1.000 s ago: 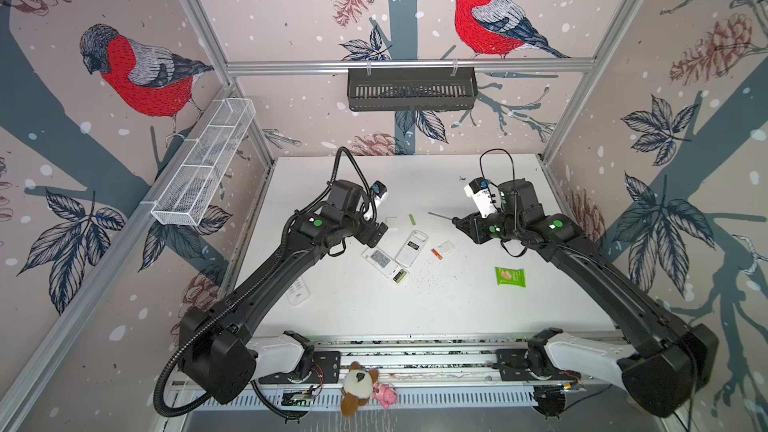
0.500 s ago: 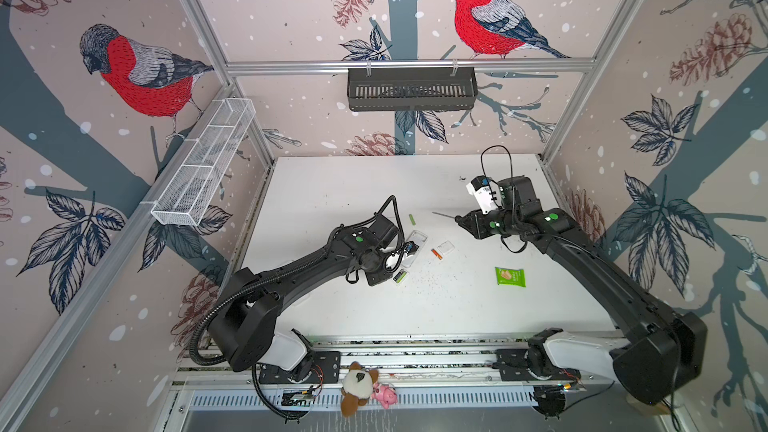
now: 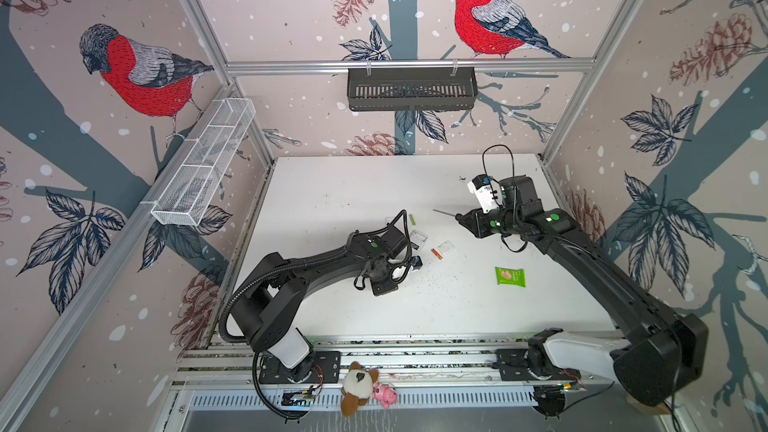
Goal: Unload the batteries from the remote control
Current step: 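Move the left gripper over the batteries while the right lowers the screwdriver toward them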
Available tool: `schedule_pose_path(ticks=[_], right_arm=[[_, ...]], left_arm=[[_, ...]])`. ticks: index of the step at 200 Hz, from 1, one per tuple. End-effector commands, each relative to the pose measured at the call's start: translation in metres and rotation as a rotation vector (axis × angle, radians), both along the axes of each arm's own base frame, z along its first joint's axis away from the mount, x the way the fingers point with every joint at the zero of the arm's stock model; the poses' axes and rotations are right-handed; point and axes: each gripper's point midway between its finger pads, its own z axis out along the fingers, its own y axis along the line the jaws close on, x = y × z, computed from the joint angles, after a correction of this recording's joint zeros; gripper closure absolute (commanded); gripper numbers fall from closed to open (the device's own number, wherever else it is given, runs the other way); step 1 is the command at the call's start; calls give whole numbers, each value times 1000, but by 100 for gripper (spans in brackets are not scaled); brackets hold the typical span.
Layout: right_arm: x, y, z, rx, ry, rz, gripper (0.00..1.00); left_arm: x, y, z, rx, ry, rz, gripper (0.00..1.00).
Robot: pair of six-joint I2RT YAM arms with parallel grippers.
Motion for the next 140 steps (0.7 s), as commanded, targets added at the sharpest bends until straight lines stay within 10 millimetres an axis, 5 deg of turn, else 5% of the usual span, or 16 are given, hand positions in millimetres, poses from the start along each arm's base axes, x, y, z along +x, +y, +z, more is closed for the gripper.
schedule_pose_path(ticks=[1, 45, 140], right_arm=[[3, -2, 3, 2, -27, -14, 100], [5, -5, 0, 0, -28, -18, 99], [10, -7, 4, 1, -36, -27, 100]], left_arm=[[-3, -5, -1, -12, 21, 8, 100], [-7, -16, -8, -30, 19, 12, 100], [50, -46, -9, -51, -142, 164, 100]])
